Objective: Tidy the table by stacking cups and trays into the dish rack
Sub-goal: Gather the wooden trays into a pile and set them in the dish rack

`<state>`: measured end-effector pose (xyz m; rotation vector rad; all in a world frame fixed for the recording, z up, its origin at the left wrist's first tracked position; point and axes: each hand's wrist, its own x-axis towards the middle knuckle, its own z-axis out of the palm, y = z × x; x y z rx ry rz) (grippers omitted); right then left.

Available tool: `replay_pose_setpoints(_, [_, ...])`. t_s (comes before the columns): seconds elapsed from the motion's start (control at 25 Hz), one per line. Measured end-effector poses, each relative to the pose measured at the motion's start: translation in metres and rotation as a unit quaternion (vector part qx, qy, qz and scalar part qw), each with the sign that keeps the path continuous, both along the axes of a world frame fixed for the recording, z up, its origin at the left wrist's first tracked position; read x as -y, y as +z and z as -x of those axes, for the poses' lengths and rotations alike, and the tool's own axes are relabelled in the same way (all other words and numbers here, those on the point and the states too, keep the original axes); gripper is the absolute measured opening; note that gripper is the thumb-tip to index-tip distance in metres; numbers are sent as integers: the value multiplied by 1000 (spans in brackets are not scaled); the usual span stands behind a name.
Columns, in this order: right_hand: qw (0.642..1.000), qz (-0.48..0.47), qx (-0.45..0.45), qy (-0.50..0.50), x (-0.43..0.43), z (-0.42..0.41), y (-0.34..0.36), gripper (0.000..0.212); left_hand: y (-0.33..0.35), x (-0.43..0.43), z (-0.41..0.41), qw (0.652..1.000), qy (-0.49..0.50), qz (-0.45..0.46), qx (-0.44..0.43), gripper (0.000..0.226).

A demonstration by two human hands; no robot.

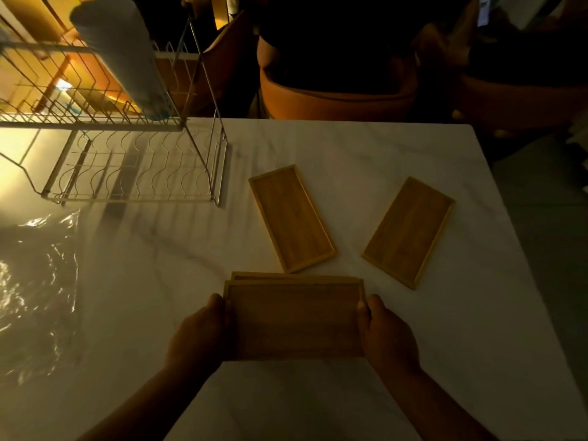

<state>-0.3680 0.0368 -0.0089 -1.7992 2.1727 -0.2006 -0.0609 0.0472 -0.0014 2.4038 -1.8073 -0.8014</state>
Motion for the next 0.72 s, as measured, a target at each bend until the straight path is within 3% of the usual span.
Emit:
replay_pose_setpoints(0.28, [999, -34, -17, -3, 11, -4, -15, 31, -24, 18, -9, 999, 30, 16, 1, 35])
replay_pose_setpoints(0.48, [997, -33, -70, 6, 12, -10, -21, 28, -41, 26, -17, 999, -37, -8, 9, 23])
replay_pose_setpoints(0.72, [995, -64, -39, -70, 6, -30, -20, 42, -51, 33, -29, 997, -62, -5, -38, 37])
